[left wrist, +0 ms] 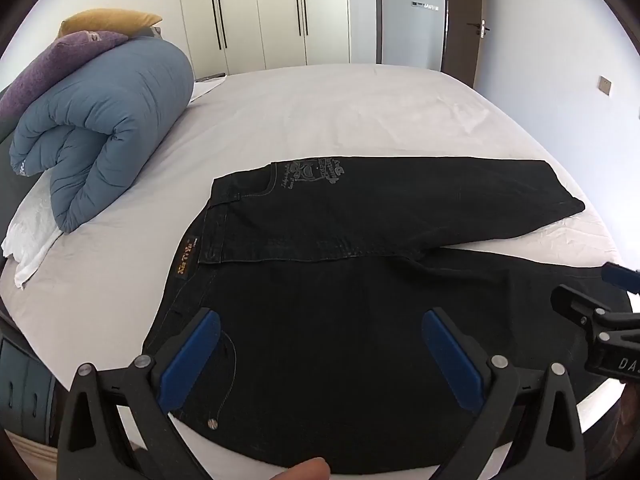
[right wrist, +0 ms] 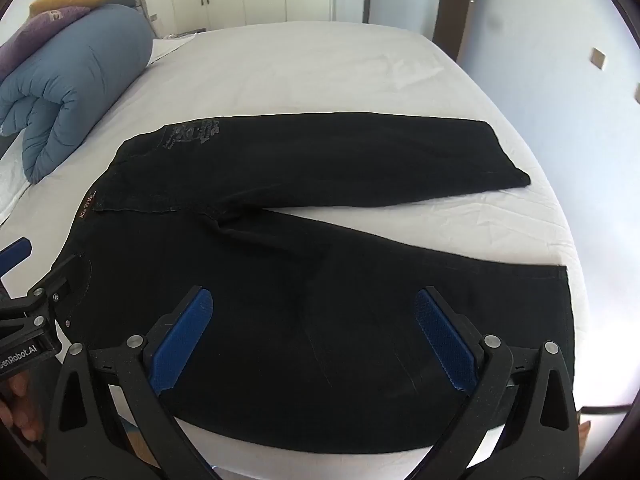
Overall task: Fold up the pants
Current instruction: 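Grasp the black jeans waistband near the back-pocket rivet with the left tool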
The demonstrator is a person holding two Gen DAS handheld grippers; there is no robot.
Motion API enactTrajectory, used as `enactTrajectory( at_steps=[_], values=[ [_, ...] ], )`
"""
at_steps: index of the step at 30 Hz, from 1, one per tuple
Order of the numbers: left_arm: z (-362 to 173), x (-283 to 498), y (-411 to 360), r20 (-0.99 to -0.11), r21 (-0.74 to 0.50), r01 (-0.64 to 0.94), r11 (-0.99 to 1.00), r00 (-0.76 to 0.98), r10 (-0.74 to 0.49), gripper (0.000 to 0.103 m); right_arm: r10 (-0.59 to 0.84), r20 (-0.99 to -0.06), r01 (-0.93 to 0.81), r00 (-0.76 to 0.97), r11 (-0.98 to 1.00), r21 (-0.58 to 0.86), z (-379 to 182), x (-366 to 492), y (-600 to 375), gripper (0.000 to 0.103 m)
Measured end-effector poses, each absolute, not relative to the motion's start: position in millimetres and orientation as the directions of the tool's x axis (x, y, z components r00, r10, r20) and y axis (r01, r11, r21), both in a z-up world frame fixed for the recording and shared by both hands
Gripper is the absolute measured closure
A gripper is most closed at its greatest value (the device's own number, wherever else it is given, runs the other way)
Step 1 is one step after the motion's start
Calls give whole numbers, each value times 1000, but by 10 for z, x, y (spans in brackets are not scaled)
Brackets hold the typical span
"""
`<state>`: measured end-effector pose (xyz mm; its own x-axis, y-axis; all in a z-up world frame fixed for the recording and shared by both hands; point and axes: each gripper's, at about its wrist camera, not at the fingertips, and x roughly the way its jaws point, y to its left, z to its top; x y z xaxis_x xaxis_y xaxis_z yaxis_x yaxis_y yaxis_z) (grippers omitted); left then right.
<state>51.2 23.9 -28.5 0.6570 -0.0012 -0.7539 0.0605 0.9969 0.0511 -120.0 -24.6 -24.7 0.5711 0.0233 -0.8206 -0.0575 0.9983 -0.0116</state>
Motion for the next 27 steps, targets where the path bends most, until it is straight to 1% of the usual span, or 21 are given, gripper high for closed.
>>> enactTrajectory(
  at_steps=[4,8,9,10,11,12,14,16,18,20,21,22,24,25,26,27],
  values=[
    [-372,1096,428,-768,81,114,990,640,-11,0,155,-816,-192,557,980,55,-224,-698,-241,0],
    [-448,1927,660,-802,11,223,975,584,-124,0,227,-794,-353,564,936,17,-186,-105,-152,0],
    [-466,2126,708,-810,8,231,973,573,-129,0,240,-786,-389,569,921,0,-188,45,-129,0],
    [-494,2350,755,-827,32,228,973,553,-103,0,257,-781,-425,569,905,-12,-198,198,-109,0],
    [-522,2581,790,-839,67,233,970,539,-72,0,277,-784,-454,555,891,-7,-283,574,51,0],
    [-536,2762,809,-841,84,253,964,537,-68,0,292,-793,-478,535,878,0,-407,1015,226,0],
    [-585,3149,811,-848,118,310,943,526,-67,0,352,-795,-531,493,846,46,-499,1383,231,0],
    [-673,3459,769,-865,152,378,913,498,-62,0,403,-793,-573,457,815,84,-575,1735,245,4],
    [-823,3730,717,-890,183,458,870,453,-51,0,443,-793,-602,418,789,124,-654,1994,236,11],
    [-1008,3966,692,-920,199,529,825,392,-29,0,462,-780,-622,421,774,122,-648,2118,271,13],
    [-1077,4047,695,-930,198,556,808,368,-25,0,454,-783,-630,426,770,103,-670,2169,301,14],
    [-1128,4100,702,-937,191,573,797,347,-25,3,454,-786,-642,420,761,96,-713,2231,305,15],
    [-1252,4210,732,-959,155,608,779,281,-28,5,460,-793,-662,400,743,97,-788,2302,293,20],
    [-1324,4260,747,-967,147,623,768,253,-20,9,462,-795,-675,394,733,92,-799,2349,294,20],
    [-1366,4296,764,-971,142,628,766,238,-15,10,467,-795,-682,387,725,94,-827,2370,290,20],
    [-1398,4335,791,-976,117,628,769,214,-27,10,476,-789,-689,389,718,94,-790,2364,303,23]
  ],
)
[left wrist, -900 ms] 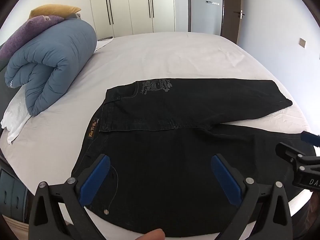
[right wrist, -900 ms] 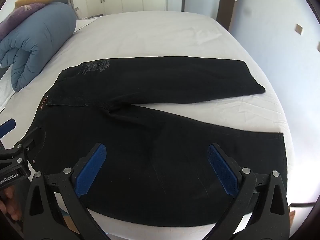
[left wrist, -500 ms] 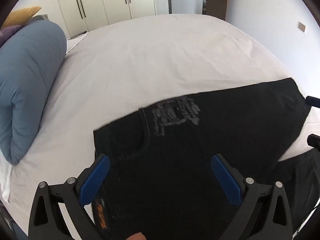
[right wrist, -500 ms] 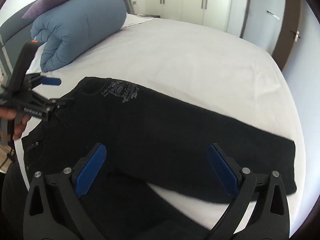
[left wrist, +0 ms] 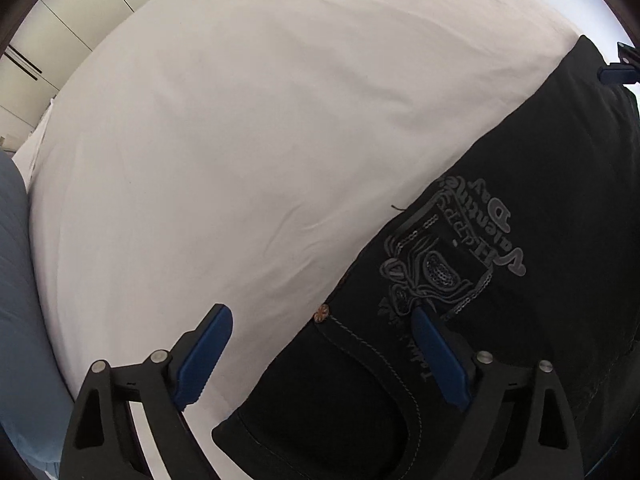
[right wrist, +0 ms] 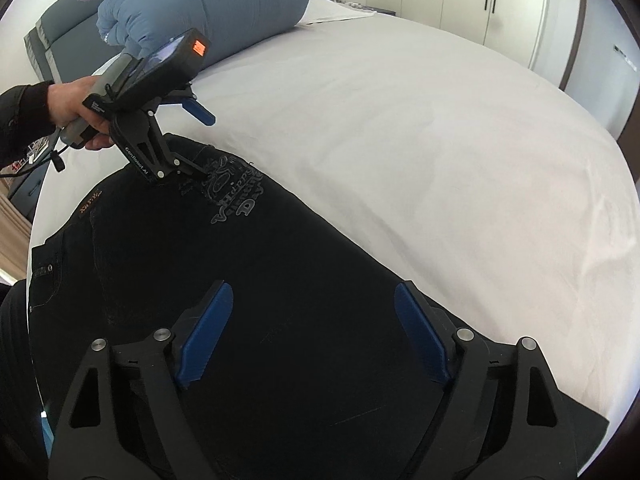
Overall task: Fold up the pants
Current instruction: 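Grasp the black jeans waistband near the back-pocket rivet with the left tool, then grasp the jeans waistband with the right tool beside the left tool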
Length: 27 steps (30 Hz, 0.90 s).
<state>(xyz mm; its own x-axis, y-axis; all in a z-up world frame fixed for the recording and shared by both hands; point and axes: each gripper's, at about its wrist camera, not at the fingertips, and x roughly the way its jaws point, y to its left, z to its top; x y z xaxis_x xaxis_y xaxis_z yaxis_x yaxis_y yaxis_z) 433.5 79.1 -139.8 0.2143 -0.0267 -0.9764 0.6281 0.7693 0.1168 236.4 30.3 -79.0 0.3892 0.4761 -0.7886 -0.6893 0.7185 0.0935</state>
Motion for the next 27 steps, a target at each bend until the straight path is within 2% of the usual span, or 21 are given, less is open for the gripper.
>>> enactTrajectory(
  at_steps=[3,7,9,10,11,12,14,18,27],
  values=[
    [-1448,4465,919,-984,21,593,805,156,-89,10,459,-801,-717,385,695,54,-746,2460,383,32],
    [-1535,4507,1012,-987,-64,560,826,86,-135,21,449,-811,-748,375,664,22,-707,2511,500,35],
    [-1509,4491,1013,-985,-94,561,822,70,-160,37,439,-821,-760,366,649,8,-719,2534,577,40],
    [-1487,4419,997,-982,-107,559,822,69,-174,52,434,-824,-763,364,646,3,-716,2544,601,42],
    [-1453,4404,1006,-982,-94,553,828,84,-168,71,425,-829,-765,364,644,-6,-699,2569,635,42],
    [-1417,4384,1019,-982,-89,547,833,93,-166,73,419,-834,-767,359,642,-8,-708,2611,662,44],
    [-1325,4238,1060,-979,-57,553,831,130,-154,84,411,-838,-772,360,636,-19,-675,2663,773,53],
    [-1071,3898,1093,-958,-5,562,827,236,-166,91,412,-850,-784,329,621,-3,-703,2773,826,61],
    [-626,2934,1174,-866,190,597,779,476,-154,92,413,-869,-826,272,563,9,-675,2877,1113,61]
  ],
)
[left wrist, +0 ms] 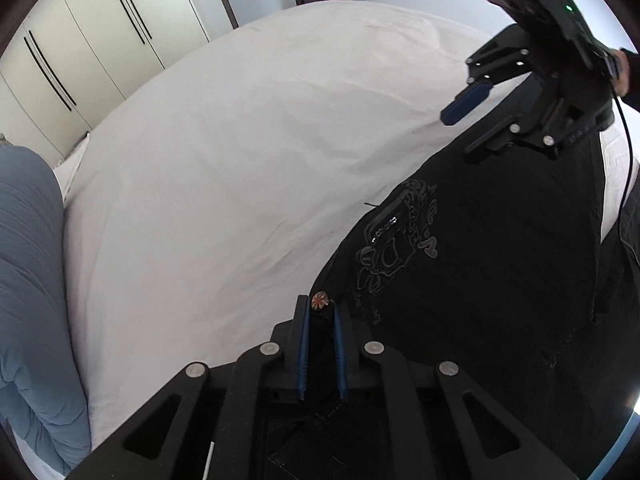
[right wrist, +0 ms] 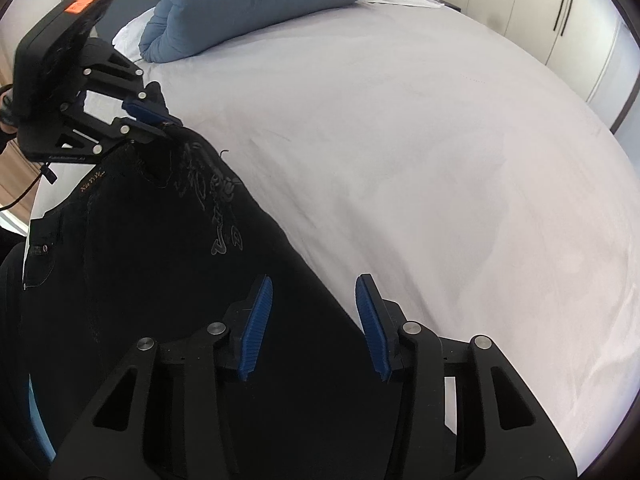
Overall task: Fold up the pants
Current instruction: 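Grasp the jeans waistband with the right tool beside the left tool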
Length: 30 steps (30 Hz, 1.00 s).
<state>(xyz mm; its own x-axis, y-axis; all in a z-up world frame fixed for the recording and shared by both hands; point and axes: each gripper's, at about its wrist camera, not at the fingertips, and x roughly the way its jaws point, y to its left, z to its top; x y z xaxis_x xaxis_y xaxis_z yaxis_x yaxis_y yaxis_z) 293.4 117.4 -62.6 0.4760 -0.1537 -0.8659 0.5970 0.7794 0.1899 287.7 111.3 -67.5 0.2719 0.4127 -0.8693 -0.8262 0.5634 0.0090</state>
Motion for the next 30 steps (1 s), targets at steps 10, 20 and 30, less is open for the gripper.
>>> enactTrajectory(
  at_steps=[10,20,30],
  values=[
    [-451,2912,1053,-839,204,598,775,515,-177,92,335,-919,-854,210,521,-5,-794,2875,1488,88],
    [-639,2788,947,-829,199,577,792,530,-177,93,340,-917,-770,210,635,59,-771,2418,1638,101],
    [-668,2127,1030,-846,164,577,800,500,-187,93,501,-855,-556,136,753,353,-955,1782,1583,101]
  ],
)
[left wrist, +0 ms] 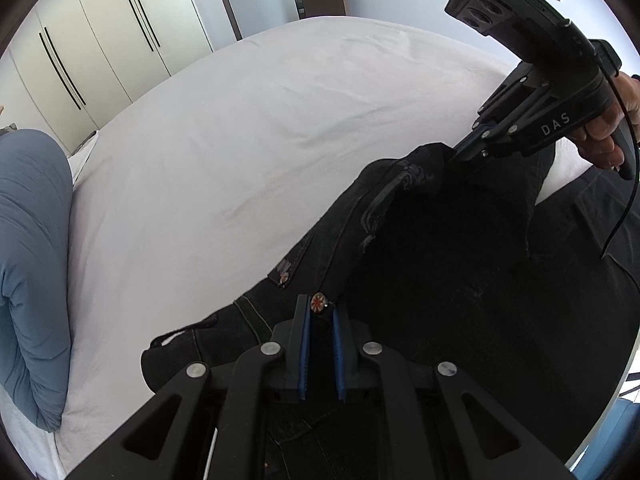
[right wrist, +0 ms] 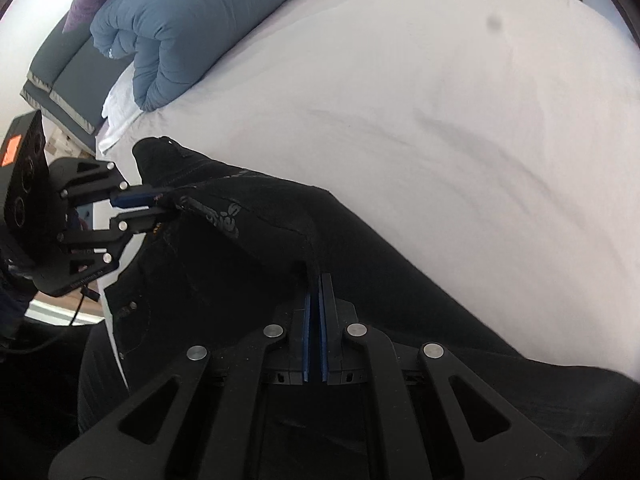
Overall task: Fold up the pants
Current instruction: 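Lift the waistband with both tools and fold the jeans in half lengthwise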
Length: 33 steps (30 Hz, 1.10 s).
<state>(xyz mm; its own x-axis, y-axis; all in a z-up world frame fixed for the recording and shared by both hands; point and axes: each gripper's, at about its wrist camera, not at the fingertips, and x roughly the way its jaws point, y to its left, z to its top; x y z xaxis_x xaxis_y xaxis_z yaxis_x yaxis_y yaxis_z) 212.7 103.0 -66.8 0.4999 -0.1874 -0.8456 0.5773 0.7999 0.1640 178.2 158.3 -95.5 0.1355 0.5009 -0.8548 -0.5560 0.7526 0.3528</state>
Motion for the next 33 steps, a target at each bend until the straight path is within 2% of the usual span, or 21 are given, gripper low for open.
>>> enactTrajectory(
  at_steps=[5,11,19,26,33],
  values=[
    [-698,1774,1079,-848,172,575,799,499,-176,94,537,-838,-515,96,747,420,-976,1346,1483,101],
    [-769,1329,1178,-858,174,602,779,480,-180,94,407,-912,-666,58,696,268,-906,660,1768,101],
    [-948,874,1096,-877,218,662,717,456,-154,94,264,-963,-791,46,599,126,-910,-111,2303,101],
    [-1044,533,1049,-887,223,716,662,431,-167,94,168,-983,-846,75,532,27,-948,-569,2807,101],
    [-1176,534,986,-896,245,737,630,420,-143,95,156,-984,-827,86,561,17,-1086,-832,3024,101]
  ],
)
